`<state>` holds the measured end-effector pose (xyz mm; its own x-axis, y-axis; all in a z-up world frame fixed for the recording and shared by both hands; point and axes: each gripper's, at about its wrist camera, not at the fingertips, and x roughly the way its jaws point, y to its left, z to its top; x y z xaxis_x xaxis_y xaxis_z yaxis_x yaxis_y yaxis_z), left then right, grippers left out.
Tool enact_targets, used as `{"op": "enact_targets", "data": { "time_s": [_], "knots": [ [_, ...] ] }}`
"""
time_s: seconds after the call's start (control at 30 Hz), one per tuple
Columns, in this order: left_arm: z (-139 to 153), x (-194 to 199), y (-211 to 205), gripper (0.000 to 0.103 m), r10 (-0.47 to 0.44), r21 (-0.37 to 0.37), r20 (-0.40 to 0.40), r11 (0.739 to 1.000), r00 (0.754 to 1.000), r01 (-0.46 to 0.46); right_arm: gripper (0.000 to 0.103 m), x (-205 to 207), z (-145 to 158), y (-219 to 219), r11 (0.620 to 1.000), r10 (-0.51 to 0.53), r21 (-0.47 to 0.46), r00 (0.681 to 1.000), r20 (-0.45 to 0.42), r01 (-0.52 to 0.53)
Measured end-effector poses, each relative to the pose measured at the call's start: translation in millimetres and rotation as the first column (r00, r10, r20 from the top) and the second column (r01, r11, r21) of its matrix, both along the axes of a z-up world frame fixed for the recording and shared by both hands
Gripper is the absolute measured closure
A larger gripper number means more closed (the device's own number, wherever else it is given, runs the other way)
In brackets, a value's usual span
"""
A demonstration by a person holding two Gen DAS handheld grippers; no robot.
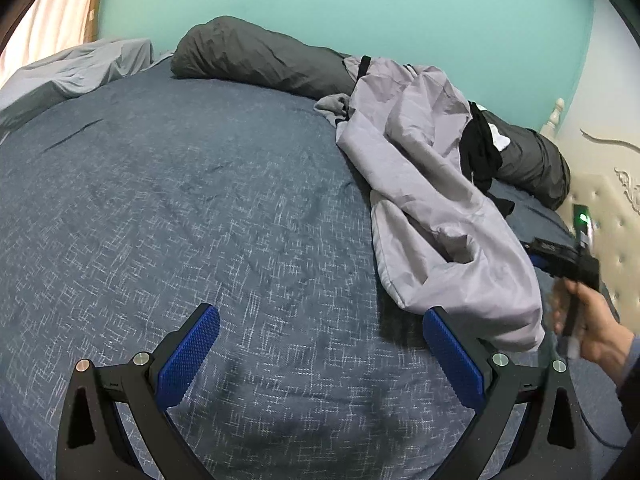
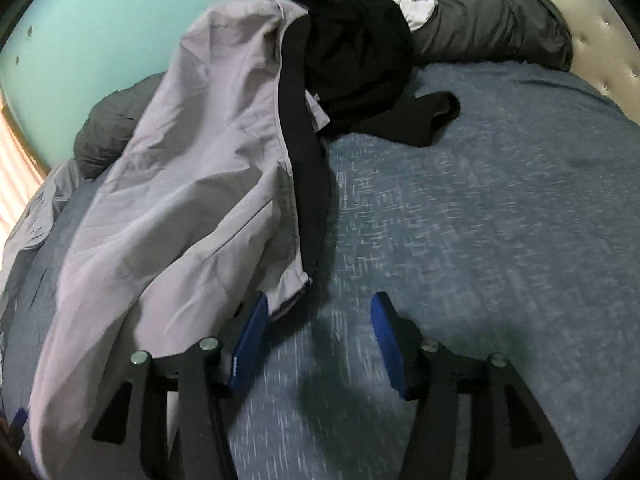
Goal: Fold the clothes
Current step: 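Drag the grey jacket across the bed with the right gripper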
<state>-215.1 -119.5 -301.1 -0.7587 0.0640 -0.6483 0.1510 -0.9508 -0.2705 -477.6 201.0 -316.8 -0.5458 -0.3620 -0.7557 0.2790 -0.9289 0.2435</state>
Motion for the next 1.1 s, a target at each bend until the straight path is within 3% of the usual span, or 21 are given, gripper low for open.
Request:
{"op": "enact_targets", "data": {
  "time_s": [0.17, 0.2, 0.23, 0.33, 0.6, 0.67, 0.8, 1.1],
  "knots": [
    [-6, -3, 2, 0.000, -0.010, -0.005, 0.015, 1.000, 1.000, 0.010, 0.051, -19, -25, -16, 1.000, 0.008, 0.028, 0.999, 0.036, -0.009],
    [-7, -4, 2, 0.000, -0.012, -0.006, 0.018, 1.000, 1.000, 0.012, 0.059, -20, -28, -18, 1.000, 0.019, 0.015, 0.999, 0.039, -0.019],
    [-8, -4, 2, 0.000, -0.013, -0.007, 0.021, 1.000, 1.000, 0.014, 0.082, -18, -29, -21, 0.999, 0.048, -0.013, 0.998, 0.042, -0.047],
    [-10, -6, 3, 0.000, -0.021, -0.008, 0.029, 1.000, 0.999, 0.021, 0.097, -4, -19, -25, 0.997, 0.072, -0.010, 0.997, -0.012, -0.072],
    [20, 9, 12, 0.000, -0.025, -0.003, -0.003, 1.000, 1.000, 0.025, 0.098, 76, 66, -30, 0.973, 0.198, -0.088, 0.966, -0.167, -0.215],
    [34, 16, 13, 0.000, -0.023, 0.026, -0.014, 0.999, 1.000, 0.023, 0.098, 101, 91, -32, 0.958, 0.241, -0.110, 0.951, -0.193, -0.266],
    [68, 41, 18, 0.000, -0.028, 0.013, -0.033, 1.000, 0.999, 0.029, 0.098, 162, 141, -35, 0.923, 0.317, -0.141, 0.915, -0.251, -0.358],
    [132, 107, 16, 0.000, -0.050, -0.035, -0.080, 0.998, 0.996, 0.047, 0.098, 286, 221, -42, 0.851, 0.438, -0.150, 0.838, -0.327, -0.503]
  ]
}}
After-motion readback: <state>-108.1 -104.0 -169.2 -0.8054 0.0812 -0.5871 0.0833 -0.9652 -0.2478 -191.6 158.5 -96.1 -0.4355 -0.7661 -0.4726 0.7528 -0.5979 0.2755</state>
